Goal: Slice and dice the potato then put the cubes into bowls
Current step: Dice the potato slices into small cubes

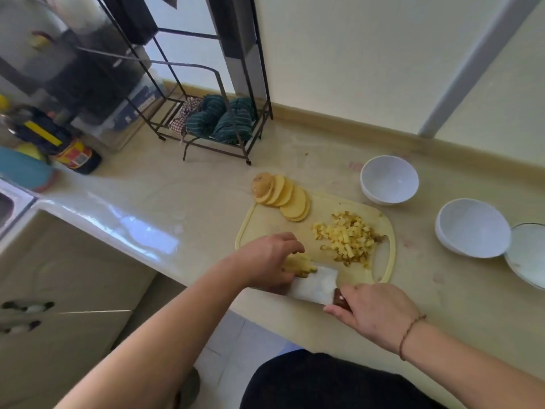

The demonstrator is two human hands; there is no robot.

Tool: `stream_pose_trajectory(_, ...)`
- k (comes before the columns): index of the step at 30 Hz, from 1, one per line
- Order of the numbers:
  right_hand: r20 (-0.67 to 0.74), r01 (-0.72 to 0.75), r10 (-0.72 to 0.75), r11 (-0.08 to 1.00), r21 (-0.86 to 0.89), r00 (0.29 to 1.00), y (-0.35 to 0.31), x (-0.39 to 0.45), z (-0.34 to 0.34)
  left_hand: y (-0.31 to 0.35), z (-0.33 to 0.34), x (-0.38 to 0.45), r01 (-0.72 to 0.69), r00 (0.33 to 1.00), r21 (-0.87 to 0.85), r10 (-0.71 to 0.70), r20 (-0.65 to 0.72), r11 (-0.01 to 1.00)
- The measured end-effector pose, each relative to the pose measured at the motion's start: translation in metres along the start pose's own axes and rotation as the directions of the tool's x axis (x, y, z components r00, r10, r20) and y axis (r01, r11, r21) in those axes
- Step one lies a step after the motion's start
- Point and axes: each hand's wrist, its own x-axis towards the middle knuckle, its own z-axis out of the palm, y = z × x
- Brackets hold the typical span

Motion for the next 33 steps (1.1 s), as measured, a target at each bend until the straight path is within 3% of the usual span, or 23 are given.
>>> stream_pose_trajectory(6,0.011,0.014,-0.014,1.000,0.002,1.000,0.001,0.002,-0.008,0.001,-0.011,0.013,-0.036,0.989,0.105,0.020,0.149,0.994)
stream_pose_trajectory(25,0.030,0.037,-0.037,0.999,-0.009,0.999,0.005,0.007,-0.017,-0.020,-0.019,0.042,-0.160,0.977,0.129,0.138,0.164,0.979)
stream_pose_trajectory(33,0.065,0.048,-0.052,0.997,0.068,0.997,0.004,0.004,-0.001,-0.025,-0.017,0.062,-0.256,0.955,0.233,0.207,0.215,0.938)
